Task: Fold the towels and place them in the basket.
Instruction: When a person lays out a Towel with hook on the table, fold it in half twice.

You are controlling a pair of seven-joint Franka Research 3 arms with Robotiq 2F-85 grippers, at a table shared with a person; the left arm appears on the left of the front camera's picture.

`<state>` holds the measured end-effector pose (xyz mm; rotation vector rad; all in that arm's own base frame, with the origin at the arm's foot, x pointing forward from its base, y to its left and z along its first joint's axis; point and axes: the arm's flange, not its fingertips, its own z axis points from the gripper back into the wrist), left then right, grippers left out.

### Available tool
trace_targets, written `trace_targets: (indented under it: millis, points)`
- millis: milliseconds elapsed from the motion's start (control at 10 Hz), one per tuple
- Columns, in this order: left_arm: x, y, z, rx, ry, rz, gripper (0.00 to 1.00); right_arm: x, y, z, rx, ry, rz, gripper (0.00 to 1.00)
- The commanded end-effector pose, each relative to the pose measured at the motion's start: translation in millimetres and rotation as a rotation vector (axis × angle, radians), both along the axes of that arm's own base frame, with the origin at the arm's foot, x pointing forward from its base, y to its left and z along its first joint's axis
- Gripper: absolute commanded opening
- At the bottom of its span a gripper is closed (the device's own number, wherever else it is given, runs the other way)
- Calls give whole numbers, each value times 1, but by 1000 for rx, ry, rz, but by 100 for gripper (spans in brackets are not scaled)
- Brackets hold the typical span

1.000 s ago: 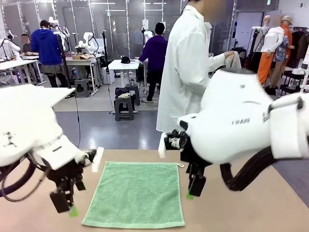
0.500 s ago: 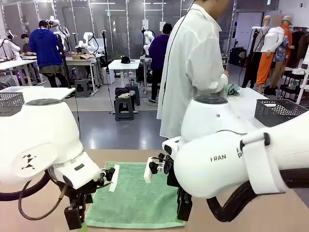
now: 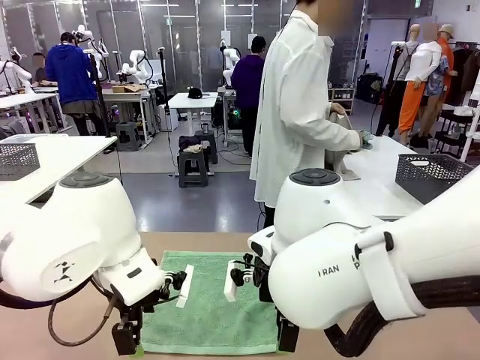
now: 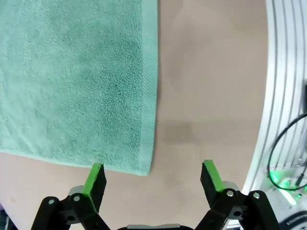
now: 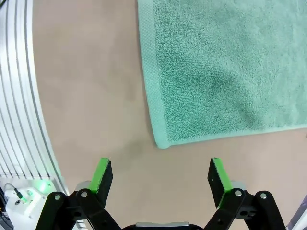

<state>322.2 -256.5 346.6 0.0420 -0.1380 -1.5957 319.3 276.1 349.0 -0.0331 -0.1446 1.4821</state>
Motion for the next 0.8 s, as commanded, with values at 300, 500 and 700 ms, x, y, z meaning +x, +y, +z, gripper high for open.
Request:
trace_targets:
  millis: [300,500,700]
  points:
    - [-62,76,-65,-8,2,-85,100,-6,0,-35,-22,1,25,100]
    - [-63,94,-73,-29,8,-83,100,-4,-3,-46,-16,9,50,100]
    - [-67,102,-72,-25,-1,-66,100,-6,-3,-52,-26,26,53,100]
